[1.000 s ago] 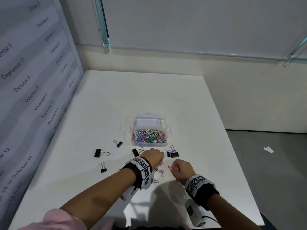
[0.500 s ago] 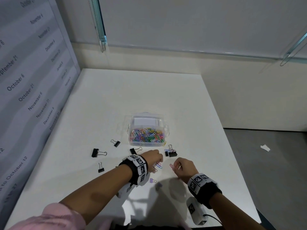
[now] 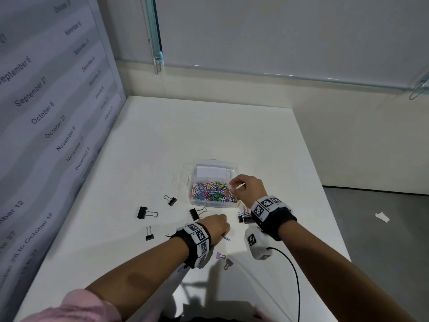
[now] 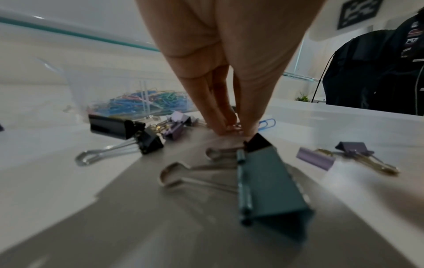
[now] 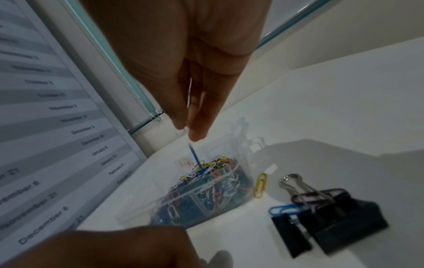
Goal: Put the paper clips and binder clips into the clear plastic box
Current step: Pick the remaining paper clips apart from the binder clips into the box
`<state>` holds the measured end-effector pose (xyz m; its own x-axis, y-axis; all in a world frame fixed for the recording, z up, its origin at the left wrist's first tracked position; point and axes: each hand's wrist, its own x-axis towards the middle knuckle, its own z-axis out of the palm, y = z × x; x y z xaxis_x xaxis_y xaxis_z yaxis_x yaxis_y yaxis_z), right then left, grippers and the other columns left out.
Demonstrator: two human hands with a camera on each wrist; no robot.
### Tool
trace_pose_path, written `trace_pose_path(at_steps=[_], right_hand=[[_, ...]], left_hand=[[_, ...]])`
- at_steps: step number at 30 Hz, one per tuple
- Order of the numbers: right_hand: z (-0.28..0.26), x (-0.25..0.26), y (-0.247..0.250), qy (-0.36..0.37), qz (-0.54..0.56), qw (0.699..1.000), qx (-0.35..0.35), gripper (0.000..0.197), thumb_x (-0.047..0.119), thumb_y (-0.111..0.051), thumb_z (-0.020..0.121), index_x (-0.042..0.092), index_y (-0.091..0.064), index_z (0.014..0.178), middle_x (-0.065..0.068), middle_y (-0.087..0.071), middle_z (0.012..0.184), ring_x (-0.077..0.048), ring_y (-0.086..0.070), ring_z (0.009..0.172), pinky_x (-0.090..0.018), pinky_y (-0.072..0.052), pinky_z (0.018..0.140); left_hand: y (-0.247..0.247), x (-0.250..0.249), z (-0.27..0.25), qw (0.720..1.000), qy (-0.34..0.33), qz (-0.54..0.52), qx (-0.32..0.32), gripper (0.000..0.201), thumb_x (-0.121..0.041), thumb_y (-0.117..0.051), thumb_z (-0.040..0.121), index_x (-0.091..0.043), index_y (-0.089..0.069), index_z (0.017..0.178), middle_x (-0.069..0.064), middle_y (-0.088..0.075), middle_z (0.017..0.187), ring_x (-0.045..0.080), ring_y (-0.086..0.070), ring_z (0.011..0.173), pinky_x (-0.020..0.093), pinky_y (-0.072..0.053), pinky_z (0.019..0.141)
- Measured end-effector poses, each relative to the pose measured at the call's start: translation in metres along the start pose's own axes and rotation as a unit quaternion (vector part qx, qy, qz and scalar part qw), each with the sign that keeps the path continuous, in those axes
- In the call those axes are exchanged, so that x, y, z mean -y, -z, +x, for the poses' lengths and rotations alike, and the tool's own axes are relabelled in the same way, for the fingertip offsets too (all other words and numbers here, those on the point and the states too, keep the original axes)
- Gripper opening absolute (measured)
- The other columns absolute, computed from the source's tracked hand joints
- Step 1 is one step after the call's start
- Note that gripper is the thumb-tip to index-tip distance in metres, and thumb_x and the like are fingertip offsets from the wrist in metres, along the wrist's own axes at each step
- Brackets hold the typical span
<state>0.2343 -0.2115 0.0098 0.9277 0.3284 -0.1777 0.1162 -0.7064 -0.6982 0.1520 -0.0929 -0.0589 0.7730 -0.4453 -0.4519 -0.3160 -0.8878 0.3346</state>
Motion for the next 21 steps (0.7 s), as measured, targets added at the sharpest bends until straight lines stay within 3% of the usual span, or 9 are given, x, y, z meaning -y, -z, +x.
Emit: trace_pose_path(at_steps=[3,5,8,10,12,17,19,21], right_hand=[[-0.002,-0.013,0.002,-0.015,-0.017,0.999,-0.026,0.022,-0.001,-0.064,0.076,0.011,-0.067,0.095,-0.006,-0.064,0.095,-0.016,-0.055,0.073,-0.022,-0.049,0.074],[-0.009,-0.031,0.002,-0.033,-0.066,0.997,-0.029,0.024,0.002,-0.063,0.076,0.011,-0.064,0.097,-0.009,-0.061,0.102,-0.015,-0.051,0.078,-0.025,-0.043,0.077],[-0.024,-0.056,-0.006,-0.067,-0.108,0.991,0.027,0.028,0.015,-0.068,0.075,0.014,-0.061,0.102,-0.011,-0.055,0.108,-0.019,-0.053,0.086,-0.023,-0.038,0.077],[-0.033,-0.065,-0.015,-0.077,-0.142,0.983,0.084,0.039,0.028,-0.072,0.073,0.020,-0.059,0.109,-0.007,-0.049,0.112,-0.022,-0.052,0.102,-0.027,-0.042,0.087],[-0.037,-0.069,-0.022,-0.065,-0.175,0.976,0.109,0.044,0.033,-0.073,0.070,0.023,-0.059,0.111,-0.006,-0.047,0.113,-0.023,-0.048,0.106,-0.033,-0.044,0.093],[-0.036,-0.067,-0.035,-0.034,-0.190,0.977,0.096,0.031,0.024,-0.070,0.073,0.017,-0.063,0.101,-0.008,-0.049,0.107,-0.028,-0.051,0.104,-0.032,-0.045,0.083],[-0.037,-0.068,-0.038,-0.036,-0.179,0.980,0.080,0.025,0.020,-0.068,0.070,0.015,-0.065,0.094,-0.002,-0.045,0.096,-0.028,-0.052,0.100,-0.027,-0.040,0.074],[-0.040,-0.069,-0.038,-0.044,-0.157,0.984,0.064,0.020,0.018,-0.068,0.066,0.014,-0.066,0.085,0.002,-0.042,0.090,-0.026,-0.052,0.096,-0.024,-0.036,0.071]], left_hand=[[0.000,-0.001,-0.001,1.000,0.008,0.020,0.002,0.018,0.002,-0.052,0.082,0.004,-0.062,0.096,0.021,-0.053,0.115,0.037,-0.054,0.105,0.040,-0.046,0.087],[0.001,0.000,-0.001,1.000,0.008,0.028,0.012,0.018,0.002,-0.053,0.079,0.004,-0.062,0.095,0.020,-0.052,0.115,0.037,-0.054,0.105,0.042,-0.045,0.086],[0.003,-0.001,0.000,1.000,0.019,0.012,0.014,0.018,0.002,-0.055,0.079,0.004,-0.062,0.095,0.020,-0.054,0.112,0.038,-0.054,0.104,0.042,-0.045,0.084],[0.005,-0.002,-0.002,0.999,0.039,0.011,0.026,0.021,-0.002,-0.054,0.083,0.001,-0.061,0.102,0.014,-0.055,0.100,0.034,-0.054,0.109,0.039,-0.045,0.088],[0.005,-0.003,-0.002,0.999,0.026,0.017,0.017,0.019,-0.001,-0.053,0.082,0.002,-0.060,0.099,0.014,-0.055,0.097,0.036,-0.055,0.105,0.041,-0.046,0.087],[0.011,-0.006,-0.009,0.999,0.020,0.021,0.021,0.013,0.003,-0.057,0.076,0.002,-0.058,0.089,0.020,-0.054,0.109,0.039,-0.055,0.098,0.043,-0.045,0.081],[0.014,-0.004,-0.012,0.999,0.027,-0.008,0.016,0.011,0.003,-0.058,0.073,-0.008,-0.054,0.071,0.012,-0.054,0.095,0.038,-0.056,0.095,0.041,-0.045,0.078],[0.017,0.000,-0.013,0.997,0.048,-0.061,-0.019,0.033,0.002,-0.057,0.070,-0.021,-0.038,0.056,-0.003,-0.044,0.076,0.034,-0.058,0.090,0.037,-0.045,0.072]])
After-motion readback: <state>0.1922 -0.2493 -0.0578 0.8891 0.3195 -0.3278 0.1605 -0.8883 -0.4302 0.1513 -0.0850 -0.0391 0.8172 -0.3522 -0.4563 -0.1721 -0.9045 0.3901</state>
